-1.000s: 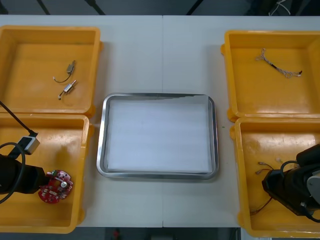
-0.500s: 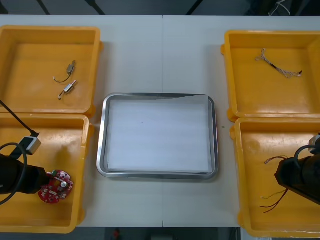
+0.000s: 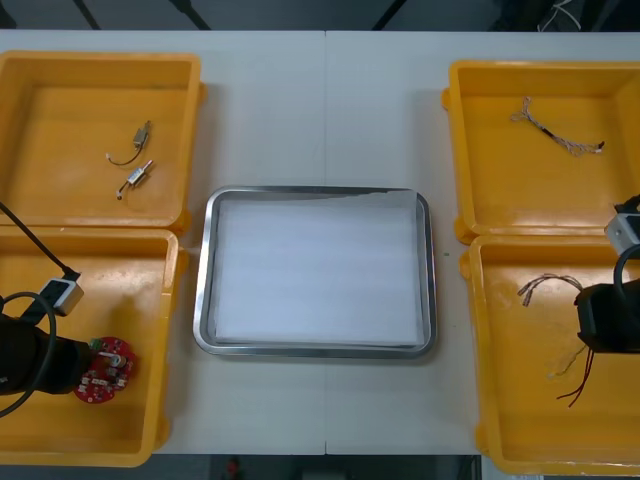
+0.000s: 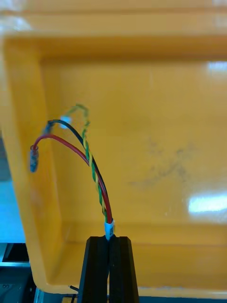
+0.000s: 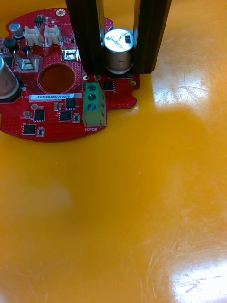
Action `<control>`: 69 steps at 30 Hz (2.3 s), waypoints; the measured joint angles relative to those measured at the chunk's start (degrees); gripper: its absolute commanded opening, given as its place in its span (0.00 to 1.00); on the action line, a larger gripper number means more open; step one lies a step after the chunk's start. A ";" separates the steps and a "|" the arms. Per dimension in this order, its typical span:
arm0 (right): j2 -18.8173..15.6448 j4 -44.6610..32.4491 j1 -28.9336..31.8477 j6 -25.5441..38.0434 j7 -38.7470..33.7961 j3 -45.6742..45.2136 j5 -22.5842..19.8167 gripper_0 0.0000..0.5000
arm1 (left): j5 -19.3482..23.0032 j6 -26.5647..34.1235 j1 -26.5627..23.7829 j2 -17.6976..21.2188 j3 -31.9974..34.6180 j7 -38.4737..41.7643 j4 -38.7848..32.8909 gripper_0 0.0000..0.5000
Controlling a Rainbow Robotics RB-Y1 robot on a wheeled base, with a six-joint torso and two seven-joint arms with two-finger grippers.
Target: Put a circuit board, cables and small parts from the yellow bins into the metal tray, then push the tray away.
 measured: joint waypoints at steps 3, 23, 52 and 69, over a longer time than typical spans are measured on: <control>-0.07 -0.01 -1.87 0.08 1.07 -0.72 -1.08 0.00 | -0.12 -0.03 0.00 0.00 0.00 0.00 0.00 0.00; -6.32 10.14 -12.43 0.18 21.24 -0.71 -10.02 0.00 | 4.48 14.31 -0.27 2.21 15.44 0.00 -6.81 0.00; -9.38 13.51 -17.68 0.18 21.85 3.86 -10.36 0.00 | 16.04 37.22 -5.37 -2.31 40.08 0.70 -11.68 0.00; -9.39 13.56 -17.72 0.19 21.85 3.87 -10.34 0.00 | 7.44 43.03 -30.51 -11.54 13.20 43.44 -12.81 0.00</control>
